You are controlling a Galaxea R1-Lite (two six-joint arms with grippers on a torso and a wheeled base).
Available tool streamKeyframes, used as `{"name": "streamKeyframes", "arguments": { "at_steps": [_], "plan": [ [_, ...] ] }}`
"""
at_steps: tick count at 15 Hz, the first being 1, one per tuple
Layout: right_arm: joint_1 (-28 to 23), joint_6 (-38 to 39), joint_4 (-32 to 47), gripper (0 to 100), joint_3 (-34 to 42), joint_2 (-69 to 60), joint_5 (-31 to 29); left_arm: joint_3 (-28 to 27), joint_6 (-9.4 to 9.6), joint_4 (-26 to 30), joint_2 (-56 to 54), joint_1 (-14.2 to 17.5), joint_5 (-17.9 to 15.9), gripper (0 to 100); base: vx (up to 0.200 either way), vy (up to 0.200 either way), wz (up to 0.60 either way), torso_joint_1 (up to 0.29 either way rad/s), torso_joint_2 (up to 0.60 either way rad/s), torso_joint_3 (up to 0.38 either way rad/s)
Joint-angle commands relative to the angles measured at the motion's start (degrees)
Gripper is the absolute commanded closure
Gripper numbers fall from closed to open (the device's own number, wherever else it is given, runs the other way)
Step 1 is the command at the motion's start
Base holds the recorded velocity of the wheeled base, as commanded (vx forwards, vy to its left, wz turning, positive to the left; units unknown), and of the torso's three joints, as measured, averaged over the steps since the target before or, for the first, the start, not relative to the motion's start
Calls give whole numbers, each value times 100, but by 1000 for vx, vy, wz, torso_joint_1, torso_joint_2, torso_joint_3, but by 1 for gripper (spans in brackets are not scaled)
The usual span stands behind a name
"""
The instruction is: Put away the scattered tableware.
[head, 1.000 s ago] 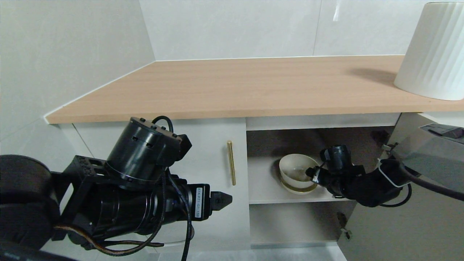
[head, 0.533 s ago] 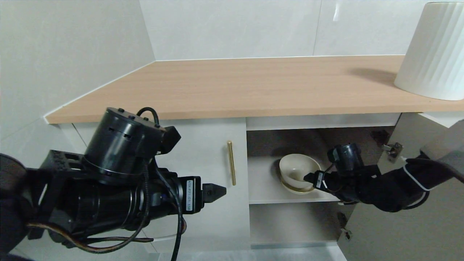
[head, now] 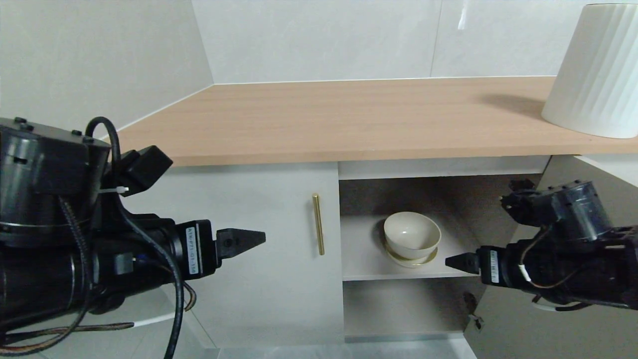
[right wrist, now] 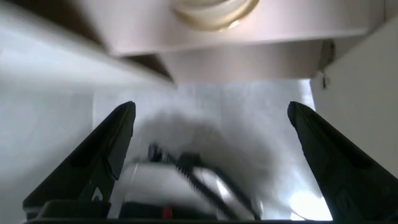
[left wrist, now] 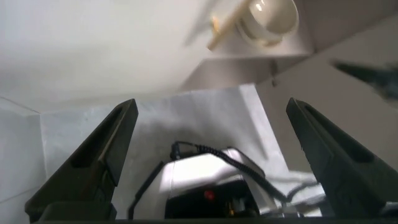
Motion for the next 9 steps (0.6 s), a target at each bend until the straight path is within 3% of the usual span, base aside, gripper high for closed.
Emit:
{"name": "streamKeyframes", "arguments": {
  "at_steps": [1, 4, 9],
  "plan": [
    [214, -112, 1106, 0, -272, -1503, 236, 105, 134, -14, -349, 254, -7, 0, 0, 0, 0, 0, 0, 0],
    [267, -103, 1633, 0, -237, -1890, 245, 131, 380, -32, -393, 263, -33, 0, 0, 0, 0, 0, 0, 0],
    [416, -103, 1642, 0, -176, -1916, 227, 237, 380, -23, -314, 210, -24, 0, 0, 0, 0, 0, 0, 0]
  ]
}}
